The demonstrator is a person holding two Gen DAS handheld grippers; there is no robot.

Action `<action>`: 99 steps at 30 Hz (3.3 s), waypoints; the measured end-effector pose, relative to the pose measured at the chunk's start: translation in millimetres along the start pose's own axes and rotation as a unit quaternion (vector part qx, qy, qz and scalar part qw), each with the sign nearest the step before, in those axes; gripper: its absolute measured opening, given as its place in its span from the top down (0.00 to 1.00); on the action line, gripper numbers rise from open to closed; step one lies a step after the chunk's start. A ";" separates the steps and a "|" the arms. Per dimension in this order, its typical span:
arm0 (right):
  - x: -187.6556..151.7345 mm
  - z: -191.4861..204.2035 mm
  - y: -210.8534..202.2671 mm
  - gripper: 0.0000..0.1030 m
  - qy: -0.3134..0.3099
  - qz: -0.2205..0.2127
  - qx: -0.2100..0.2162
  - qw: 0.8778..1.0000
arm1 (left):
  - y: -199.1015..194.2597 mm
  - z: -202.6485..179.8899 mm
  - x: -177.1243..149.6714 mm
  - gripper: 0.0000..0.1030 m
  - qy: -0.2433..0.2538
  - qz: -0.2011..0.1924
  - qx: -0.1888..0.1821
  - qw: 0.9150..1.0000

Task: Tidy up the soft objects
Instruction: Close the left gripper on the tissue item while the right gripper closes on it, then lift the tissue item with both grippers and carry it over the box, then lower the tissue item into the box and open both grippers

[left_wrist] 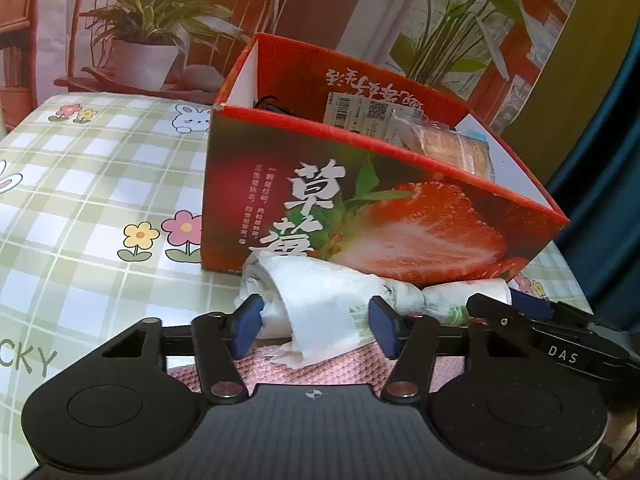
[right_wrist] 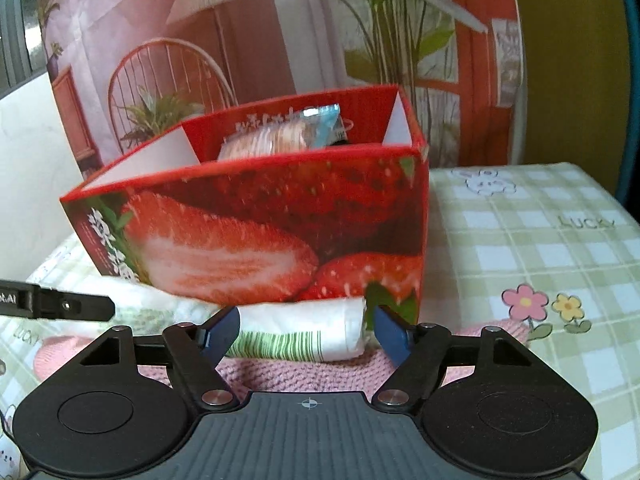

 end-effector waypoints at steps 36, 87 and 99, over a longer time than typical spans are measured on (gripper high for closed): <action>6.9 -1.9 -92.9 0.90 0.029 -0.117 0.029 0.992 | -92.1 -27.9 2.8 0.80 0.064 -0.127 -0.059 0.988; 188.5 -44.0 83.4 0.67 -0.097 -0.008 -0.022 0.995 | 54.4 -64.9 181.3 0.27 0.145 -0.104 0.000 0.984; 182.9 -24.8 44.1 0.01 -0.116 -0.044 -0.035 0.992 | 11.2 -72.3 161.1 0.00 0.168 -0.131 0.055 0.975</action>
Point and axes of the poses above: each gripper's, at about its wrist camera, not at the fingertips, and y roughly the way its jaws point, z to its left, x to its top, the point moved 2 cm from there along y, roughly the way its jaws point, and after that the axes turned 12 degrees about -y, right-handed, at the moved point
